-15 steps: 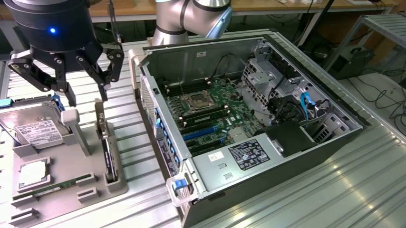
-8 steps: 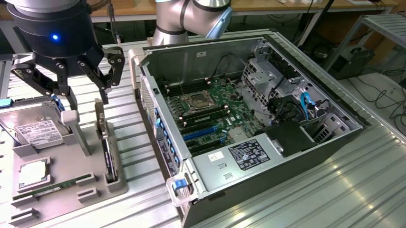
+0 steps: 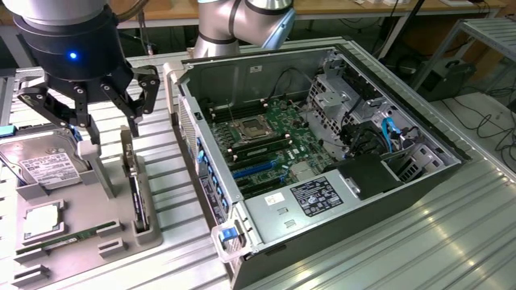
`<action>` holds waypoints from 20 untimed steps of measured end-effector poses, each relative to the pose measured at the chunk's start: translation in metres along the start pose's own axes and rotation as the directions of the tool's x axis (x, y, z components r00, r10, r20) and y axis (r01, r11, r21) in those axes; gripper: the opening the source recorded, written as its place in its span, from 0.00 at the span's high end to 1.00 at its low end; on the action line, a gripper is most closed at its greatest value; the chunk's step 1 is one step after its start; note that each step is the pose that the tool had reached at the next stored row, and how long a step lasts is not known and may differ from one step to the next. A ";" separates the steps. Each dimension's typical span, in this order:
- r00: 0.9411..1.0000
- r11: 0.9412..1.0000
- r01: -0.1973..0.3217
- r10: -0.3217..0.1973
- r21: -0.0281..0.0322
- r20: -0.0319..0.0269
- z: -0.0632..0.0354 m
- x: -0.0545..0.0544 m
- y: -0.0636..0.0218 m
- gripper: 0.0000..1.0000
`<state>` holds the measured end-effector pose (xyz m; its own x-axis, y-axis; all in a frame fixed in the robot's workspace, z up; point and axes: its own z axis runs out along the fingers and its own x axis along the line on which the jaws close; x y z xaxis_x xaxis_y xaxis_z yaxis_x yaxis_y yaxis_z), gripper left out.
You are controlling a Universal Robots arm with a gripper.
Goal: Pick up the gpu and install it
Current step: 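Pick up the gpu and move the gpu toward the slot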
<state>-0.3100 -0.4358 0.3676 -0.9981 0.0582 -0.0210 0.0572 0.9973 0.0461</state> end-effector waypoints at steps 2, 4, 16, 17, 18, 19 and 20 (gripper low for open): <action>1.000 1.000 0.000 0.000 0.000 0.000 0.0018 0.000 -0.0003 0.46; 1.000 1.000 0.001 -0.001 0.000 0.000 0.0040 0.000 -0.0006 0.46; 1.000 1.000 0.006 -0.006 0.000 0.000 0.0158 0.000 -0.0014 0.46; 1.000 1.000 0.006 -0.006 0.000 0.000 0.0169 0.000 -0.0015 0.46; 1.000 1.000 0.007 -0.007 0.000 0.000 0.0180 0.000 -0.0016 0.46; 1.000 1.000 0.007 -0.007 0.000 0.000 0.0193 0.000 -0.0017 0.46; 1.000 1.000 0.008 -0.008 0.000 0.000 0.0211 0.001 -0.0020 0.46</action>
<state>-0.3102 -0.4369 0.3464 -0.9985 0.0497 -0.0211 0.0487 0.9977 0.0462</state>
